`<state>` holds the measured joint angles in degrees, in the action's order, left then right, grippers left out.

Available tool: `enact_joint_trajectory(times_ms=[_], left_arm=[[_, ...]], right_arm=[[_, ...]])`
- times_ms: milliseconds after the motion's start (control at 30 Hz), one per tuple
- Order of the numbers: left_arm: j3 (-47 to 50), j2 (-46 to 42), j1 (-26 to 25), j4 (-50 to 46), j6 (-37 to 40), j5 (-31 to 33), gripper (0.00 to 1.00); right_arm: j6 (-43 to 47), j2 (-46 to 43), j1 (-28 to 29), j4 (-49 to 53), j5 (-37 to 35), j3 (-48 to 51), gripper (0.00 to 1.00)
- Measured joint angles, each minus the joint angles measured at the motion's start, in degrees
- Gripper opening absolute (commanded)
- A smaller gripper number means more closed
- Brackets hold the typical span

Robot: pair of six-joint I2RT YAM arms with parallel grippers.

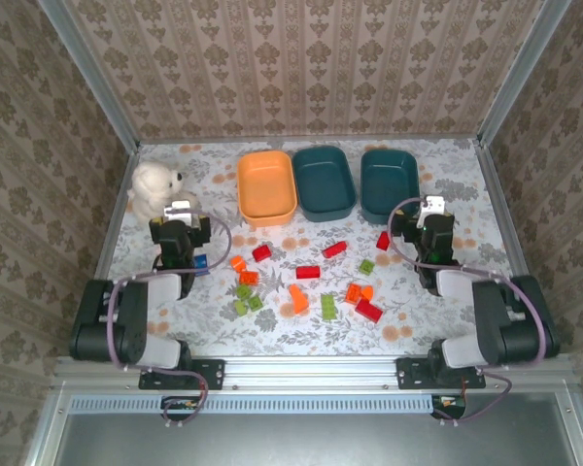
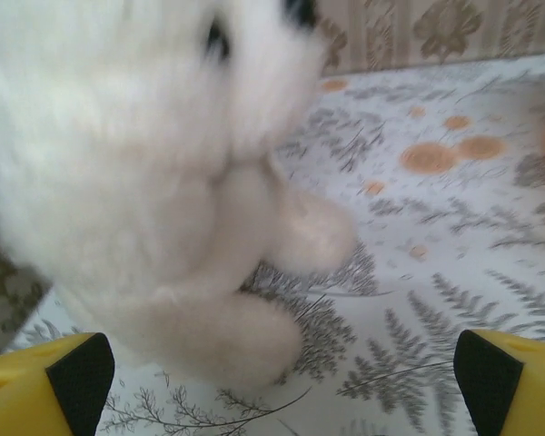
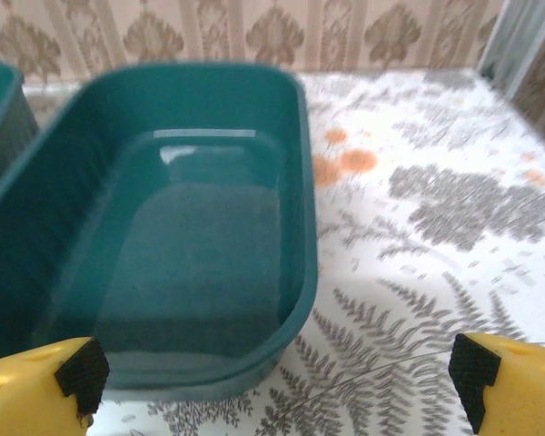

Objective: Sort the legos into containers by color

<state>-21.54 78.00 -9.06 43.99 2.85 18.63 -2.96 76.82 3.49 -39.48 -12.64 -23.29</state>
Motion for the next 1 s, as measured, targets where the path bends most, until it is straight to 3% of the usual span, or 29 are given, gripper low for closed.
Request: enact_joint_trajectory(times_ms=[100, 267, 367, 433, 500, 567, 733, 1000], left_arm=[[-2.54, -8.61, -4.33, -6.29, 0.13, 3.37, 1.00], [-9.88, -17.49, -10.32, -15.47, 0.22, 8.94, 1.00], [-16.04, -19.63, -13.44, -20.06, 1.64, 10.64, 1.00], [-20.92, -19.93, -15.41, -22.38, 2.12, 11.58, 1.00], [-28.41, -19.93, -16.52, -32.41, -3.87, 12.92, 1.00], [-36.06, -19.91, -15.58, -42.86, -11.93, 13.35, 1.00], [-40.54, -21.09, -4.94, -56.17, -28.94, 1.62, 1.00], [-40.63, -18.73, -10.10, -70.38, -32.63, -13.07, 1.00]], right_arm=[[0.00, -9.05, 1.09, 4.83, -3.02, -2.34, 1.00], [0.04, -20.06, 2.32, 16.15, -7.23, -14.47, 1.00], [-1.09, -22.62, 3.93, 27.02, -9.55, -26.97, 1.00], [-6.23, -21.29, 4.52, 38.97, -9.46, -40.72, 1.00], [-12.17, -19.78, 4.52, 48.74, -8.70, -51.91, 1.00], [-17.33, -20.22, 3.82, 55.34, -5.99, -56.65, 1.00], [-23.91, -18.05, 3.89, 74.01, -1.07, -60.24, 0.98], [-28.89, -11.47, 12.81, 98.90, -1.01, -63.14, 0.87]])
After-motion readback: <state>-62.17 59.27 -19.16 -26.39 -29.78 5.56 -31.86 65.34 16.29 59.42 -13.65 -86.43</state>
